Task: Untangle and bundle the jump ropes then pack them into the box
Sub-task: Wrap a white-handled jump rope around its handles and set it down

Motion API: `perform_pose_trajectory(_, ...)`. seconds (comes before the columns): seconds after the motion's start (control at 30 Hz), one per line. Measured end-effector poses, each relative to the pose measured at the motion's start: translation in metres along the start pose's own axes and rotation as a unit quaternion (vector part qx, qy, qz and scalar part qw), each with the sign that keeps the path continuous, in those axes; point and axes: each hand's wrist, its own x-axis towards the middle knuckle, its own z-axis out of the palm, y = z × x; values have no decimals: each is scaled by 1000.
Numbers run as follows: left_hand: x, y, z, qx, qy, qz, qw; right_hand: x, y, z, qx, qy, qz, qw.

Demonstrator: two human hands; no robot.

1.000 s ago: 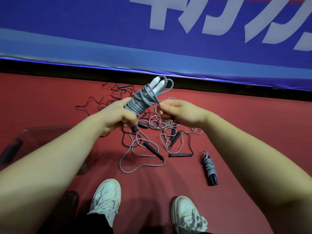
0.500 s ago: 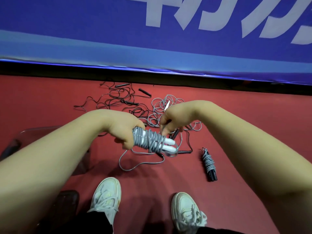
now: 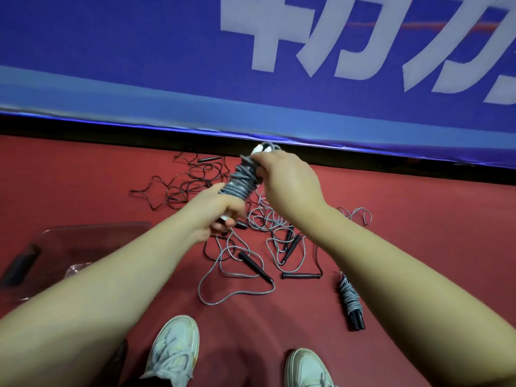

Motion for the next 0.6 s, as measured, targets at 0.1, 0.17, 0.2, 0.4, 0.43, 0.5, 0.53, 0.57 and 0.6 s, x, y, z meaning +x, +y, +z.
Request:
perform_pose_trajectory(0.1, -4, 6, 5, -133, -16, 45, 990, 3, -9, -2, 156, 104, -5, 982)
perform_pose_trajectory(0.17, -6, 10, 3, -181, -24, 83, 980, 7, -12, -3, 228, 166, -38, 959)
perform_pose_trajectory(0.2, -7, 12, 2, -200, -38, 99, 974, 9, -14, -5, 248, 190, -52, 949)
perform_pose_trajectory(0.4, -16, 19, -10, -290, -178, 150, 928, 16, -19, -31, 365, 199, -32, 909)
perform_pose_trajectory(0.43, -17, 20, -10, -291, -203, 156, 922, 17, -20, -35, 433, 172, -6, 885)
perform_pose_trajectory(0.5, -18, 21, -10, -296, -259, 158, 906, 18, -24, -39, 642, 95, 75, 757)
perform_pose_trajectory(0.53, -19, 22, -10, -302, -284, 152, 897, 19, -26, -38, 738, 64, 120, 660)
perform_pose_trajectory(0.57, -19, 22, -10, -308, -302, 146, 890, 20, -27, -36, 810, 44, 163, 561)
perform_pose_trajectory(0.6, -19, 23, -10, -307, -308, 143, 889, 20, -28, -35, 855, 32, 199, 479)
